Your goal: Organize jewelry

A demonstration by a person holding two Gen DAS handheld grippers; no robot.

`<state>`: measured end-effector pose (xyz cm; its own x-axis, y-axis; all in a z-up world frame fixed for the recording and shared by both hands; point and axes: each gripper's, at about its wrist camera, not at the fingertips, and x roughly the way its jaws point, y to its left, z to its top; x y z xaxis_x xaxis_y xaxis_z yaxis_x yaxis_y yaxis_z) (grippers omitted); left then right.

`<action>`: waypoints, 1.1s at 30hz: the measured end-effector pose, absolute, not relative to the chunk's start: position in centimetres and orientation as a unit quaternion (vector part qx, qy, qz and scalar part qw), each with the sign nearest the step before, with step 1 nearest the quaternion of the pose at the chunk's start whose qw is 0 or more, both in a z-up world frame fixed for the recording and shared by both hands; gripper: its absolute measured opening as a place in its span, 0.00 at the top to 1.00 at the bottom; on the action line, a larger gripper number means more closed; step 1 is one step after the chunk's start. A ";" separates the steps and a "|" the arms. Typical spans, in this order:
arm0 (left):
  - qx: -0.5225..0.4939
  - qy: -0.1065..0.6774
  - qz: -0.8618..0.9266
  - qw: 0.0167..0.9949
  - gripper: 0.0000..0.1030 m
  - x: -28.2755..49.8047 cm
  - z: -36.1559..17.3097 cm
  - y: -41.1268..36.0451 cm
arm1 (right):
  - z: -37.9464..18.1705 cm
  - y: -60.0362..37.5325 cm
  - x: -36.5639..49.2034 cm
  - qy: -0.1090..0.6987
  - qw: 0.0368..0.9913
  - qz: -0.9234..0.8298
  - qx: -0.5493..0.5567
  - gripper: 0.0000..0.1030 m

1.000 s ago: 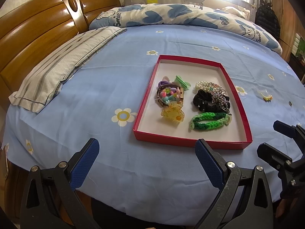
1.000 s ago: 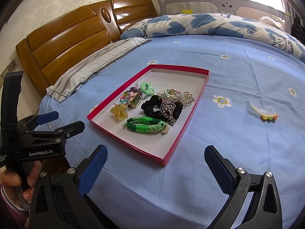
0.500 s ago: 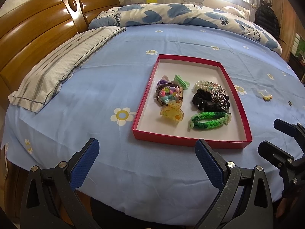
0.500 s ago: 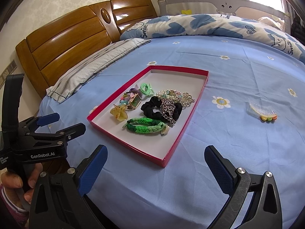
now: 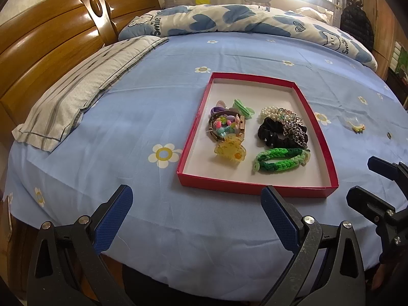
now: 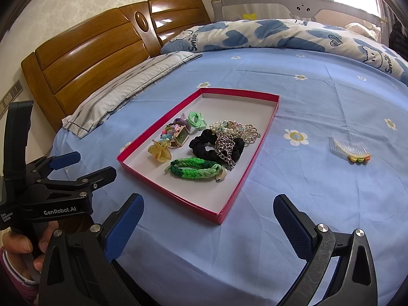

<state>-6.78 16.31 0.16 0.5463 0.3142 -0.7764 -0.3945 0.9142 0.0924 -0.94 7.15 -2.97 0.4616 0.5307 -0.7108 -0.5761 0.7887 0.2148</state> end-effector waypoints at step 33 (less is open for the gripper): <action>-0.039 0.432 0.204 0.878 0.02 -6.6 -0.1 16.3 | -3.0 7.1 -0.8 0.406 0.854 0.324 -0.027 0.00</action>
<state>-6.58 16.29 -0.10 0.5431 0.3235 -0.7748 -0.3911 0.9140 0.1075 -0.84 7.11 -3.00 0.4615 0.5308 -0.7108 -0.5749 0.7892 0.2162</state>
